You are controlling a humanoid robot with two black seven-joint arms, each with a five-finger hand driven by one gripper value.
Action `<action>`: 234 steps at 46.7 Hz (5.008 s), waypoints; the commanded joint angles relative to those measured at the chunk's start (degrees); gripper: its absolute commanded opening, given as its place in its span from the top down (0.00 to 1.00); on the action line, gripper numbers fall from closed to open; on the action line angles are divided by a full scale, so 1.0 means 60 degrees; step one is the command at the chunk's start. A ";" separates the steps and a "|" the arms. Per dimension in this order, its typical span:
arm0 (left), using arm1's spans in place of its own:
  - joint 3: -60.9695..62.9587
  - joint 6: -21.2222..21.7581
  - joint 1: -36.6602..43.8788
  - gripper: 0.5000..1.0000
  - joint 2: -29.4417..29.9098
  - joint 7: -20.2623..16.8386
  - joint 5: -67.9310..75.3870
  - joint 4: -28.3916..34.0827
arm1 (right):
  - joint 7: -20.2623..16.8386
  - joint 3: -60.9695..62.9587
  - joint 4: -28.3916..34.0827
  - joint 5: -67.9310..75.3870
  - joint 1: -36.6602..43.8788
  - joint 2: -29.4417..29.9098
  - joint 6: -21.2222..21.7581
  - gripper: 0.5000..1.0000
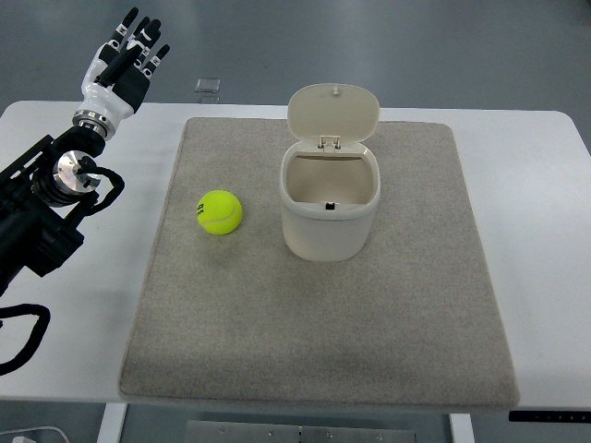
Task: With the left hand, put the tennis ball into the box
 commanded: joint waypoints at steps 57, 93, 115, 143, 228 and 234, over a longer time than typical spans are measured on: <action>0.0029 0.0676 -0.0055 0.02 -0.0132 -0.0030 0.0027 -0.0236 | 0.0001 0.0000 0.0000 0.0000 0.0000 0.0000 0.0002 0.12; 0.3002 0.2374 -0.0962 0.02 0.2195 0.0512 -0.0134 -0.3603 | 0.0001 0.0000 0.0000 0.0000 0.0000 0.0000 0.0002 0.12; 0.6971 0.2682 -0.2325 0.03 0.4307 0.2475 -0.0134 -0.5978 | 0.0001 0.0000 0.0000 0.0000 0.0000 0.0000 0.0002 0.12; 1.0648 0.3986 -0.4083 0.27 0.4292 0.2739 0.0042 -0.7413 | 0.0001 0.0000 0.0000 0.0000 0.0000 0.0000 0.0002 0.12; 1.3345 0.4689 -0.5651 0.02 0.5347 0.2680 0.0789 -0.9714 | 0.0001 0.0000 0.0000 0.0000 0.0000 0.0000 -0.0012 0.12; 1.3345 0.4689 -0.5636 0.02 0.5318 0.2666 0.0876 -0.9714 | 0.0001 0.0000 0.0000 0.0000 0.0000 0.0000 -0.0012 0.12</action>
